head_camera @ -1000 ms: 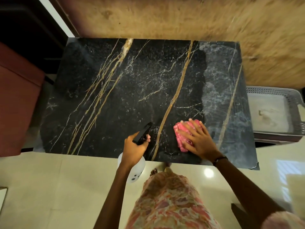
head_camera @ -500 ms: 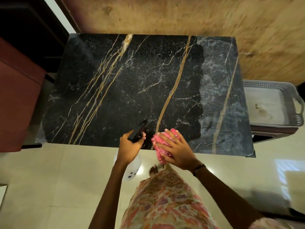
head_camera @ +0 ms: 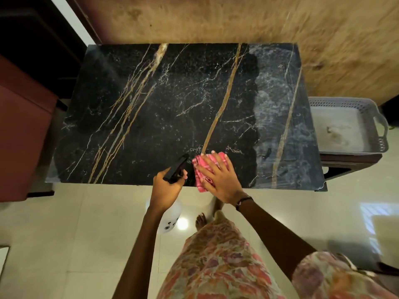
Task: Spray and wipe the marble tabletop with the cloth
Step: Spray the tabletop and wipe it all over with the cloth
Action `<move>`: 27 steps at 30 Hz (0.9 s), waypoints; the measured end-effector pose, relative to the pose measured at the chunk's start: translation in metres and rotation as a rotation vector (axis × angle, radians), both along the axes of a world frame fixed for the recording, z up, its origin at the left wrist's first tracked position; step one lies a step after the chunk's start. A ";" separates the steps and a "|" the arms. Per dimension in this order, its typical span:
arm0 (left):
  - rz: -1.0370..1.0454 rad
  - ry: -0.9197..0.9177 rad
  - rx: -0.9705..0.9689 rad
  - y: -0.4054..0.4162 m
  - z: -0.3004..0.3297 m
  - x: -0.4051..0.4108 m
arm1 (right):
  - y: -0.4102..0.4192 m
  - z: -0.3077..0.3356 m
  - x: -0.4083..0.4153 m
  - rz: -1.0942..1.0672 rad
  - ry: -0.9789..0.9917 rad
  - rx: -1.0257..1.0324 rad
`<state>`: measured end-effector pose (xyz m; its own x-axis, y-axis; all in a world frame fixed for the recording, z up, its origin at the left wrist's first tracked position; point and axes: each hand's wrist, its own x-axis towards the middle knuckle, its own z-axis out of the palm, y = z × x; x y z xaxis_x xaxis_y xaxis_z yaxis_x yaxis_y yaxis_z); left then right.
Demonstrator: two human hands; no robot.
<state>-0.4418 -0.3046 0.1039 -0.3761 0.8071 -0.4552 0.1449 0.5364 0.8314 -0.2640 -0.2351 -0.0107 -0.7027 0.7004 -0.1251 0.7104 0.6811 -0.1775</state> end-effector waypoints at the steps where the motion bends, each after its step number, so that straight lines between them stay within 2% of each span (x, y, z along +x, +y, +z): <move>1: -0.005 -0.007 0.001 0.000 -0.001 0.002 | -0.008 -0.001 0.013 0.020 0.008 0.002; 7: -0.059 -0.041 0.004 0.002 -0.002 0.013 | 0.002 0.004 0.126 -0.142 -0.016 0.047; 12: -0.120 -0.012 0.010 0.002 -0.005 0.019 | 0.035 0.011 0.094 -0.425 -0.017 0.014; 14: -0.144 -0.030 0.009 0.003 -0.005 0.026 | 0.033 0.009 0.070 -0.421 -0.025 0.012; 19: -0.200 -0.021 0.027 0.009 -0.005 0.043 | -0.010 0.002 0.083 -0.156 -0.020 0.006; 24: -0.248 -0.054 0.038 0.014 -0.003 0.058 | -0.011 0.007 0.172 -0.307 -0.069 0.023; 27: -0.241 -0.046 0.033 0.015 -0.003 0.060 | 0.023 0.016 0.183 -0.491 -0.058 -0.002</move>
<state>-0.3822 -0.2894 0.1007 -0.1503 0.8857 -0.4392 0.2267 0.4633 0.8567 -0.0814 -0.2119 0.0049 -0.2817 0.9467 -0.1562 0.9561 0.2632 -0.1289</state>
